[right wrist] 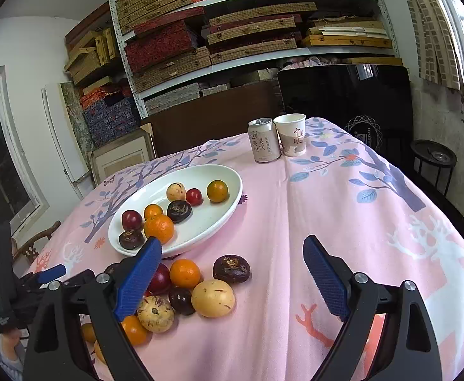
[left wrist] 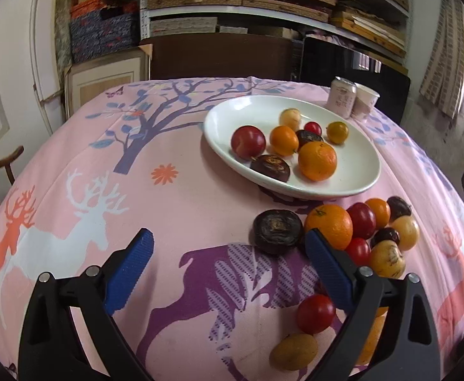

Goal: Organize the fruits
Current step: 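Grasp a dark mangosteen with the left tool while the right tool approaches a pale yellow fruit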

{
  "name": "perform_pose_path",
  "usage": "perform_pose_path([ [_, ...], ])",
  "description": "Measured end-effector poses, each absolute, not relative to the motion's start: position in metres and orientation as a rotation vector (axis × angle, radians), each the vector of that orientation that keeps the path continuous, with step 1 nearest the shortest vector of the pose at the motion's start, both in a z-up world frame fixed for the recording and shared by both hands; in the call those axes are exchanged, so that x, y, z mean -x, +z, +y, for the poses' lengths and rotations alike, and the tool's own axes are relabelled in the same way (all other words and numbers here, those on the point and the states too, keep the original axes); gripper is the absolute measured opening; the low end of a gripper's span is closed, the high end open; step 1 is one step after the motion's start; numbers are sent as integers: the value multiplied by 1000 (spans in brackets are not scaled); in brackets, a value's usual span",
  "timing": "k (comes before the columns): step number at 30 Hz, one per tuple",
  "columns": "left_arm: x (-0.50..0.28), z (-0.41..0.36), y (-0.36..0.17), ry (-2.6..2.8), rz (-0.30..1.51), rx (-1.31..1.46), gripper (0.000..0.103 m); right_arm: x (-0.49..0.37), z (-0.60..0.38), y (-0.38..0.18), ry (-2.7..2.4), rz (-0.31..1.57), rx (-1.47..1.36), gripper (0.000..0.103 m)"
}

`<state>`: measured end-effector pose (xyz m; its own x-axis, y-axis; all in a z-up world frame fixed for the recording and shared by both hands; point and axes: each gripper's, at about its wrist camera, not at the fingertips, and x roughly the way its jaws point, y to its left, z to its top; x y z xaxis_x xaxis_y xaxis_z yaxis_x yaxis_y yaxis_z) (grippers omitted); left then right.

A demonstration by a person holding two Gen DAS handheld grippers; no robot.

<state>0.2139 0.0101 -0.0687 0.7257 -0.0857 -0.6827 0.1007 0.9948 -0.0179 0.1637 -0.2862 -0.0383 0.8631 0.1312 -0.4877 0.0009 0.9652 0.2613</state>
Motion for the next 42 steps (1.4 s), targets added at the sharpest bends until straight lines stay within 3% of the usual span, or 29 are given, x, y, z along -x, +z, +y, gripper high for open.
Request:
perform_pose_path([
  [12,-235,-8,-85,-141,826,-106,95,-163,-281,-40,98,546,-254,92],
  [20,-262,8,-90,-139,881,9,99,-165,-277,-44,97,571,-230,92],
  [26,-234,6,-81,2,782,-238,99,-164,-277,-45,99,576,-231,92],
  [38,-242,-6,-84,-170,817,-165,99,-164,-274,-44,104,576,-221,92],
  [40,-248,-4,-88,-159,841,-147,96,-165,-273,-45,104,579,-219,92],
  [42,-252,-1,-90,-172,864,-112,70,-165,-272,-46,104,583,-212,92],
])
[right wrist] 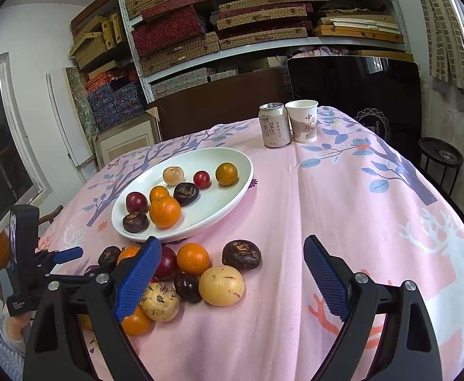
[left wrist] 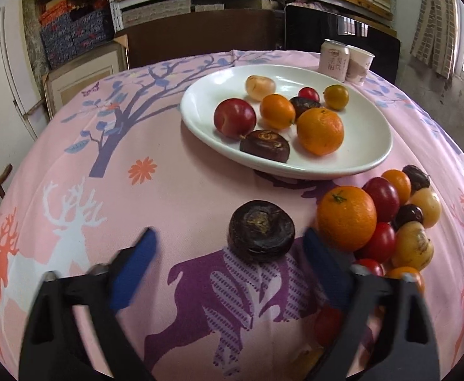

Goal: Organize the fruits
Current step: 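Grasp a dark mangosteen with the left tool while the right tool approaches a pale yellow fruit, then grasp the pale yellow fruit with the right tool, carry both fruits onto the plate, release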

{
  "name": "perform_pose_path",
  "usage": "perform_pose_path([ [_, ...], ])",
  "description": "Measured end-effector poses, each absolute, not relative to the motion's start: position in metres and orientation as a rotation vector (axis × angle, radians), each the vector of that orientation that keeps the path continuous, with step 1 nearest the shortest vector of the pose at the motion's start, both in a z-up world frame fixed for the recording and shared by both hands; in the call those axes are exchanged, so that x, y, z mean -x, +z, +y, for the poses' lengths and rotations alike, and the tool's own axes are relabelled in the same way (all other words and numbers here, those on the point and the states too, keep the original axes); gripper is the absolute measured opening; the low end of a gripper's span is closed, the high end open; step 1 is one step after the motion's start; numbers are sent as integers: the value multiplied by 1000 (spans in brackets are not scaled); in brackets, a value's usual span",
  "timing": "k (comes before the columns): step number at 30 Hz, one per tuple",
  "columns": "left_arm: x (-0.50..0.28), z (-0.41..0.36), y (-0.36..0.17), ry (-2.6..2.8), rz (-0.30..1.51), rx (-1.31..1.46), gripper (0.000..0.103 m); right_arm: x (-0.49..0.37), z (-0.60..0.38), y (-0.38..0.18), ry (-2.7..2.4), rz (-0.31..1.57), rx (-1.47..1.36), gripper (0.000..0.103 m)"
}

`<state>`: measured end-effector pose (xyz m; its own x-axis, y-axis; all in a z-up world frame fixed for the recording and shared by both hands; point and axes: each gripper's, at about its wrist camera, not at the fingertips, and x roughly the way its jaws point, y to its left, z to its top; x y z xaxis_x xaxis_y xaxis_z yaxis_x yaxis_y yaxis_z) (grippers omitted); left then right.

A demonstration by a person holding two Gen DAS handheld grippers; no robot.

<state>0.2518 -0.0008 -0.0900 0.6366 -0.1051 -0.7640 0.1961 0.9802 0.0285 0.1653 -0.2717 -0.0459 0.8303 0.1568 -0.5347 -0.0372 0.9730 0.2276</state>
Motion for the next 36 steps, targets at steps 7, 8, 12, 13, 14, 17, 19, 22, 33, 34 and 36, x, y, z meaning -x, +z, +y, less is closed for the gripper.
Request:
perform_pose_path([
  [7,-251,-4,-88,-244,852,-65,42,-167,-266,-49,116,601,-187,92],
  [8,-250,-5,-87,-243,849,-71,42,-167,-265,-49,119,608,-179,92],
  [12,-250,0,-87,-240,855,-47,42,-171,-259,-58,92,654,-128,92],
  [13,-250,2,-86,-223,855,-49,42,-172,-258,-61,81,672,-113,92],
  [14,-248,5,-86,-198,854,-57,42,-175,-257,-67,75,702,-99,92],
  [17,-248,16,-86,-141,852,-51,42,-177,-251,-76,96,747,-76,82],
  [19,-249,20,-87,-139,857,-30,42,-176,-244,-79,112,762,-45,75],
  [22,-248,18,-87,-137,853,-46,42,-179,-242,-84,119,784,-38,60],
  [33,-254,27,-95,-147,897,19,43,-193,-245,-96,167,840,-129,46],
  [34,-254,27,-95,-147,898,21,43,-195,-245,-96,170,842,-137,45],
  [36,-254,26,-95,-144,897,13,42,-196,-245,-97,173,843,-143,44],
])
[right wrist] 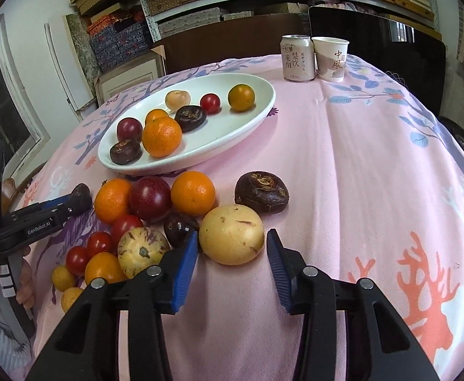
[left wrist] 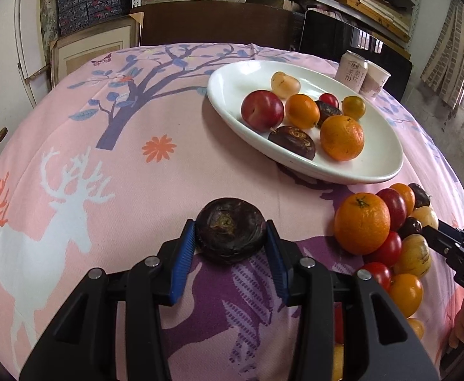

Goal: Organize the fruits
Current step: 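Grasp the pale yellow fruit with the right tool, carry both fruits onto the plate, release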

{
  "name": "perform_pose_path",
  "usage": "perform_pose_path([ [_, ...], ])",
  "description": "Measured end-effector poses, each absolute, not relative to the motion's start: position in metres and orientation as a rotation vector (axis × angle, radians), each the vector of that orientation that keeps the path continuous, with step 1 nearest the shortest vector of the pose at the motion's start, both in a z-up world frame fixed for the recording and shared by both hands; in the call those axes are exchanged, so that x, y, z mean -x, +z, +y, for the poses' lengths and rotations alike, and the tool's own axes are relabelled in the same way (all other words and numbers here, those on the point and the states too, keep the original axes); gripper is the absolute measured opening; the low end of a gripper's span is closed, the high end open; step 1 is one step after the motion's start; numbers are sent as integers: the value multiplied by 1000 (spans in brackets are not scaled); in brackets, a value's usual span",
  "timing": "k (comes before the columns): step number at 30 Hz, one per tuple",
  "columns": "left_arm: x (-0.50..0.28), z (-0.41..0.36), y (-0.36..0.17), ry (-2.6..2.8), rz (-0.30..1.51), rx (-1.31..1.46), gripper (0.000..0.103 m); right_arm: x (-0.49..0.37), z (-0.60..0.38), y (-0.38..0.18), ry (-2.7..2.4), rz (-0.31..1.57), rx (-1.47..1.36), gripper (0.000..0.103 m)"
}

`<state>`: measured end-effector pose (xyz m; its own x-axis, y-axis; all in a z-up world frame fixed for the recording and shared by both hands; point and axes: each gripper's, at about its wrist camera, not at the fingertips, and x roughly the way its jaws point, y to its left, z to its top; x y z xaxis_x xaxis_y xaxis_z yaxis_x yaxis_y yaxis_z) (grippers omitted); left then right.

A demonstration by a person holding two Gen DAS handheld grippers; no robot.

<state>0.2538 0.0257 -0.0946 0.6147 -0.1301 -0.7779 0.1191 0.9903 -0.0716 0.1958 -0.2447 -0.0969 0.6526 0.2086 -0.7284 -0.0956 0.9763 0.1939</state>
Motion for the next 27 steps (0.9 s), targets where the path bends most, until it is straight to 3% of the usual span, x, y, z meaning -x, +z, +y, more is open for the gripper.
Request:
perform_pose_path([
  [8,-253,27,-93,-147,890,32,42,-197,-247,-95,179,832,-163,43],
  [18,-234,19,-49,-152,729,12,42,-177,-269,-59,140,649,-229,43],
  [27,-306,3,-16,-168,718,39,42,-232,-260,-13,188,623,-229,43],
])
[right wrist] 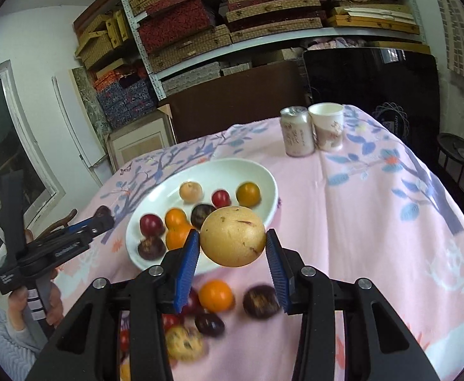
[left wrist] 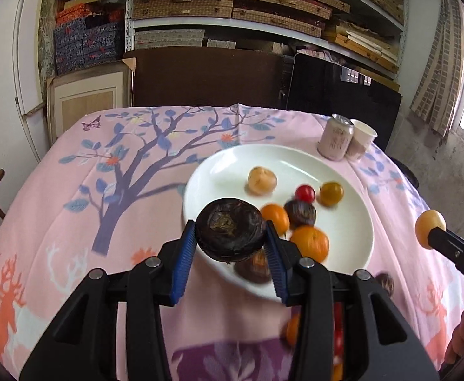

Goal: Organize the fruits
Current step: 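Grasp the pale yellow fruit with the right tool, carry both fruits onto the plate, release, then grasp the small yellow-green fruit with the left tool while the right tool grasps a mangosteen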

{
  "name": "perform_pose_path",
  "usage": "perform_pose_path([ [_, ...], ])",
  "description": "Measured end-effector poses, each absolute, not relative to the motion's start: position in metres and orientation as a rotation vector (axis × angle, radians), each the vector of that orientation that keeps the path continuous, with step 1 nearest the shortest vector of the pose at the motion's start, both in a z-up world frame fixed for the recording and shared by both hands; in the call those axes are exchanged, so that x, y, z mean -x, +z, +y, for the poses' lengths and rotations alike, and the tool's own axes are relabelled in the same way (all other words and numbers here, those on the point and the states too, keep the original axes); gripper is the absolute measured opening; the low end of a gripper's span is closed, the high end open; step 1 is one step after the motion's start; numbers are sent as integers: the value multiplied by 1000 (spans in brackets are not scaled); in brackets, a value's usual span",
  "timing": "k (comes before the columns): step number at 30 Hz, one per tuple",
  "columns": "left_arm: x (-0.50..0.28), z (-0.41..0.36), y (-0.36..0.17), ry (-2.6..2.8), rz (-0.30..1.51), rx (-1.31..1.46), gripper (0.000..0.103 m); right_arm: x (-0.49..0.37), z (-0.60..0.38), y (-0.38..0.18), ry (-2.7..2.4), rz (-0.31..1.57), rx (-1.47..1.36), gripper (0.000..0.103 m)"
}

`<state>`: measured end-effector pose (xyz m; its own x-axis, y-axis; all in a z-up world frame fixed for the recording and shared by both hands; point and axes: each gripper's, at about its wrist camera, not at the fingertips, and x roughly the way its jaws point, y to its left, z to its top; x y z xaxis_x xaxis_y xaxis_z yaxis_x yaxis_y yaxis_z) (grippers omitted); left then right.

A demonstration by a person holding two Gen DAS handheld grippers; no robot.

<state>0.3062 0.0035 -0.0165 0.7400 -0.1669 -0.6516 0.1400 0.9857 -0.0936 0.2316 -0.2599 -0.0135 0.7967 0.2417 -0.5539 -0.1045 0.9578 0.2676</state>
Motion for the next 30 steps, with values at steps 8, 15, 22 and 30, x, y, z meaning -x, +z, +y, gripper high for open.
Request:
perform_pose_path([
  [8,-382,-1,-43,-192,797,84,42,-291,-238,-35,196,693,-163,43],
  [15,-397,2,-53,-194,793,96,67,-302,-244,-51,235,719,-219,46],
  [22,-372,7,-29,-164,737,103,77,-263,-266,-13,191,566,-246,59],
  [30,-269,10,-20,-129,663,-9,92,-208,-295,-34,107,571,-300,67],
])
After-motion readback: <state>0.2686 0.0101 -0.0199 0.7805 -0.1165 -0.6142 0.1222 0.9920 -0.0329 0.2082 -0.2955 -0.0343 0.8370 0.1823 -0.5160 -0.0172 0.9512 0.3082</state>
